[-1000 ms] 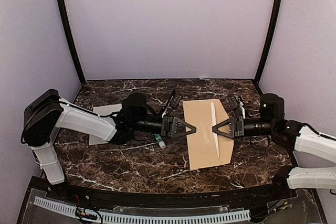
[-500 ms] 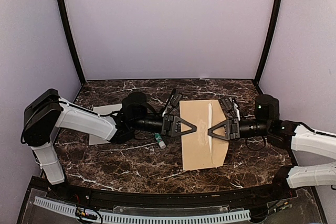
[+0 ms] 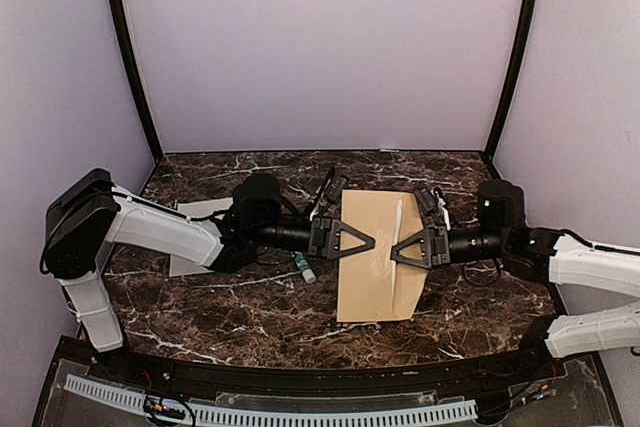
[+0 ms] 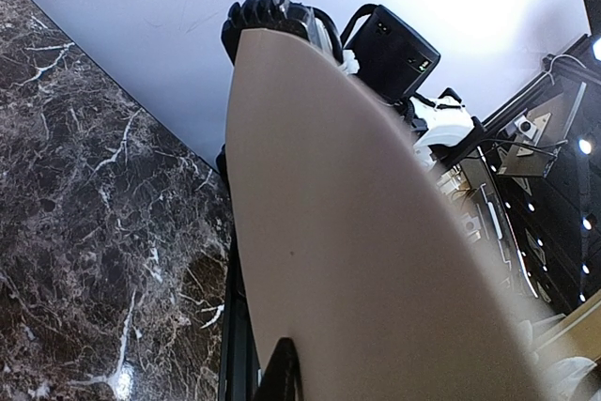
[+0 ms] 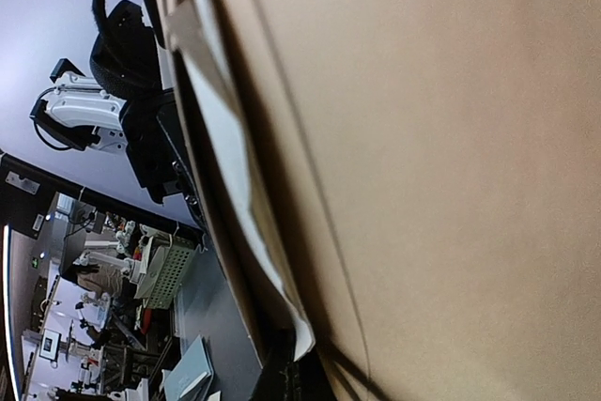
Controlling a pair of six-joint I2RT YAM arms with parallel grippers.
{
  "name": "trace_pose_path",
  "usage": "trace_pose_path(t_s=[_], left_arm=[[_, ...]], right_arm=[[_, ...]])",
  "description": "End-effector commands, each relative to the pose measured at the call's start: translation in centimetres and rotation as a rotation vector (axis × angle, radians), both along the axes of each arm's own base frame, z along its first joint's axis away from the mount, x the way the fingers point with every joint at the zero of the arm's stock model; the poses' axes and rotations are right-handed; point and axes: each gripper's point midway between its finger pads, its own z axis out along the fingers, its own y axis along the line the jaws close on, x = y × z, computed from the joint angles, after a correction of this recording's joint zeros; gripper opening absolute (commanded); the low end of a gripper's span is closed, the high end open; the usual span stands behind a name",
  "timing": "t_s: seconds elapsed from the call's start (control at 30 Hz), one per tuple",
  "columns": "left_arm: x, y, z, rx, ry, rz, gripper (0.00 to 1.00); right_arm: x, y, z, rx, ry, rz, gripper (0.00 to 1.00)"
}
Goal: Place the letter into the envelope and seal it
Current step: Place the letter in the envelope, then place the envelope at the center of the board.
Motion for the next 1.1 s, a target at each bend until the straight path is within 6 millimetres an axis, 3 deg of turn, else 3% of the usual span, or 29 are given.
trace_pose_path(t_s=[0.0,0.1,0.23,0.3,0.33,0.47,0.53,0.83,0.97,1.0,1.07], left_arm=[[-1.8,-1.1,1.2,-0.038,-0.041,-0.068,0.04],[-1.3,-1.1,1.0,-0.019,-0.041,-0.035,0.05],[0.0,-0.4,0.6,0.027,-0.059,0.039,0.17],[0.9,0.5,-0.2,0.061,-0.049,0.086,0.35],[1.7,1.0,-0.4,0.073,-0.046,0.113,0.49],[3.5,3.6,-1.3,0.15,-0.048,0.233,0.7],[4.5,4.9,-2.6,0.211,-0.039,0.292,0.75],[7.3,11.3,-3.9,0.343,-0.036,0.495,0.8],[8.6,15.2,-6.3,0.456,0.035,0.599,0.82],[8.7,16.0,-7.0,0.48,0.056,0.62,0.82],[9.6,18.4,-8.3,0.55,0.091,0.685,0.83]], right_arm=[[0.7,0.9,3.9,0.093,-0.108,-0.005,0.0],[1.2,0.8,3.8,0.082,-0.113,-0.039,0.0],[1.7,0.1,3.0,0.035,-0.107,-0.094,0.0],[2.1,-0.6,2.3,0.004,-0.094,-0.14,0.0],[2.4,-1.0,1.8,-0.02,-0.081,-0.168,0.0],[3.2,-2.7,-1.4,-0.114,-0.001,-0.254,0.0],[3.4,-3.0,-2.7,-0.138,0.029,-0.267,0.0],[5.0,-2.4,-8.1,-0.268,0.113,-0.273,0.0],[6.1,-2.4,-10.3,-0.342,0.144,-0.295,0.0],[6.4,-2.5,-10.7,-0.364,0.145,-0.299,0.05],[6.8,-2.7,-10.9,-0.397,0.144,-0.314,0.27]])
